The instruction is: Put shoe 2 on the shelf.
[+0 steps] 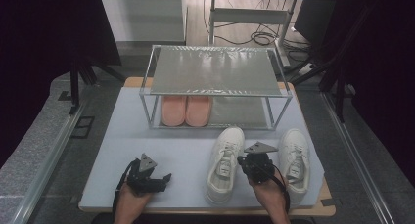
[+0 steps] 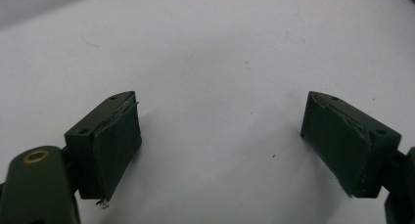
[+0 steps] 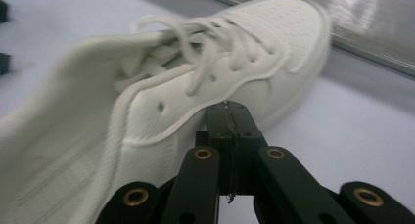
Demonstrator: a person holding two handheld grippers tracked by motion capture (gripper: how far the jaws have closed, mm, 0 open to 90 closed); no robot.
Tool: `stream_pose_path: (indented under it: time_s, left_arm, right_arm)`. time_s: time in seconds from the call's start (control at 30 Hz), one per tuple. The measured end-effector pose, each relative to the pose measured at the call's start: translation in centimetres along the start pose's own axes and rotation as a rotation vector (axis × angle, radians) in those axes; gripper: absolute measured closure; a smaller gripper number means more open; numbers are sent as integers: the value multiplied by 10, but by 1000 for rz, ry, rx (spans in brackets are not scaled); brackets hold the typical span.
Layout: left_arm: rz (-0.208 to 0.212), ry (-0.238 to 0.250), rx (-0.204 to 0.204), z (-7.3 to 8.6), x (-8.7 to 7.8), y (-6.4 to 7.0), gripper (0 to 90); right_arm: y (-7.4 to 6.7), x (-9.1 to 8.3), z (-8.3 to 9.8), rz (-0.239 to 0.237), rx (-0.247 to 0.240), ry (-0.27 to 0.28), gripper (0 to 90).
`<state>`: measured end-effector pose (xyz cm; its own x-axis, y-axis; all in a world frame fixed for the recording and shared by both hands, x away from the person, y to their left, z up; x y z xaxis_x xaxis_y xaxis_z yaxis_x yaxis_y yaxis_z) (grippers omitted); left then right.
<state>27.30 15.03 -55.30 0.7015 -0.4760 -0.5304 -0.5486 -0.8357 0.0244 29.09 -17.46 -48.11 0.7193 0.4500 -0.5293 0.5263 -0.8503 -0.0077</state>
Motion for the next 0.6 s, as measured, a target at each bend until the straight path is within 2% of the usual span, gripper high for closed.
stream_pose_path:
  time_s: [0.13, 0.27, 0.37, 0.5, 0.6]
  left_arm:
    - [1, -3, 4, 0, 0, 0, 148]
    - [1, -3, 3, 0, 0, 0, 148]
    - [1, -3, 4, 0, 0, 0, 148]
    - [1, -3, 4, 0, 0, 0, 148]
    - [1, -3, 4, 0, 0, 0, 148]
  right_arm:
    - [9, 4, 4, 37, 41, -14, 899]
    - [19, 15, 8, 68, 101, -37, 899]
    - [23, 24, 8, 89, 128, -38, 896]
    - [29, 31, 6, 122, 127, -34, 877]
    - [33, 36, 5, 123, 124, -36, 894]
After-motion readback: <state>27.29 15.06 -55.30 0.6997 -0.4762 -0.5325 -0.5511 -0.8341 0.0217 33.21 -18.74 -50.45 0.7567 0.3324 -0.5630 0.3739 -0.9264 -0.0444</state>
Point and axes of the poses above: each handheld gripper's, and its own axes: x roughly forward along the jaws, z roughly out of its underside, y roughly to its right, the point moved 4 cm from there along x, roughly forward along the jaws, and after that the axes turned 13 degrees about y, right-handed, at the moved point
